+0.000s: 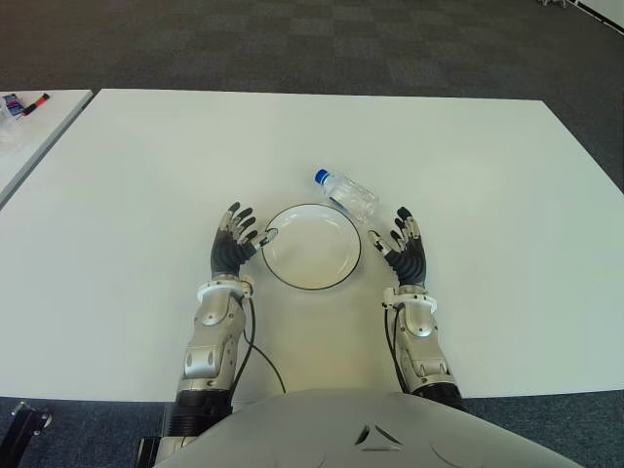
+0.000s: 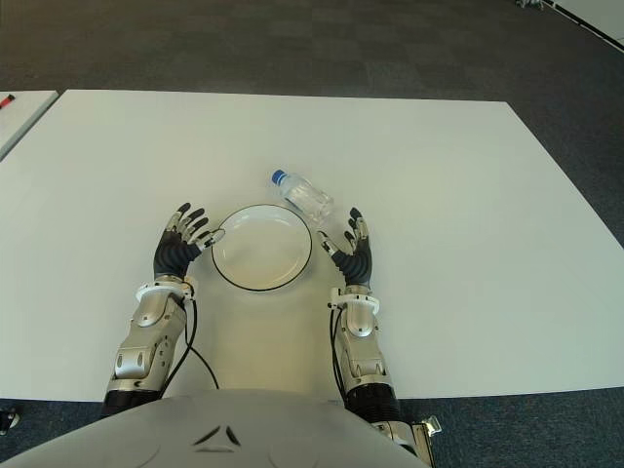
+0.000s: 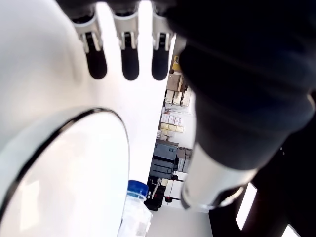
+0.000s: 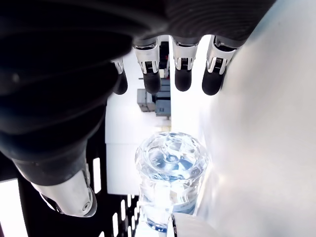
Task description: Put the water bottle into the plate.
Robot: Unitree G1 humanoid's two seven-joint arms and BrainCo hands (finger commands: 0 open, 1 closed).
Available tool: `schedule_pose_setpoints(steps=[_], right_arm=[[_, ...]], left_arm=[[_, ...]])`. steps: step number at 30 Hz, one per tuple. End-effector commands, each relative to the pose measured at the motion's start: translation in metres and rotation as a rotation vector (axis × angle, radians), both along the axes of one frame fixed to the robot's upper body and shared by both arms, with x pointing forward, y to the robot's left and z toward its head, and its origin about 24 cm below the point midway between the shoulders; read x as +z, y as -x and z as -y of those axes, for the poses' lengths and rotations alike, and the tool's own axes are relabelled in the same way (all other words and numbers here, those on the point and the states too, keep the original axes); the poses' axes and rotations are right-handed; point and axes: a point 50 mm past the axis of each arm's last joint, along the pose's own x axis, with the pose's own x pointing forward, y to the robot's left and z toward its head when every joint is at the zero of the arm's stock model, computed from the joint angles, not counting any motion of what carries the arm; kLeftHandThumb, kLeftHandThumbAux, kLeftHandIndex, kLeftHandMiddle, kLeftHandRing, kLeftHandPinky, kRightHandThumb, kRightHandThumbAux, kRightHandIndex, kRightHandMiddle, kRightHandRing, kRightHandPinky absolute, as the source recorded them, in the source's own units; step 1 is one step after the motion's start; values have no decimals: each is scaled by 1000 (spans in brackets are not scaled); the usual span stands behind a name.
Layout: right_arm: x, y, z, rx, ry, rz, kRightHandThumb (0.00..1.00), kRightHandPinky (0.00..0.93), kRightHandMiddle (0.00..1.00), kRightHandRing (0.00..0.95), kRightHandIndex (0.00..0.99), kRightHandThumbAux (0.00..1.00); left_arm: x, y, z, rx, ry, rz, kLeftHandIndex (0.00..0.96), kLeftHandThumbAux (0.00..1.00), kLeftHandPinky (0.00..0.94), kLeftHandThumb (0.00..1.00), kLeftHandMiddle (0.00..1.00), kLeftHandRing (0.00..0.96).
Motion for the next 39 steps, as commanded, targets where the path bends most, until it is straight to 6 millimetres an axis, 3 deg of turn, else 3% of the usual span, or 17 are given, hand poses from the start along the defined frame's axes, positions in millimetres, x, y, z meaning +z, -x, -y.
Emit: schedule_pose_setpoints(steps=[1,29,33,39], right_arm=[[-8,6,-9,-6,-35,-53,57,91,41,46,29,733],[-6,5,-6,-6,-18,-25,50,95,44,48,33,730],[0,4,-5,-8,-11,1,49,96,44,48,34,737],[32,9,-5,-17,11,107,44,94,44,48,37,748]], left_arm=[[-1,0,4,16,26,-4,102,947,192,0,174,167],[-1,-2,6,16,7,-6,103,940,192,0,177,168],[0,-2,7,15,5,-1,105,938,195,0,180,170],[0,-1,7,16,7,5,109,942,204,0,188,179]])
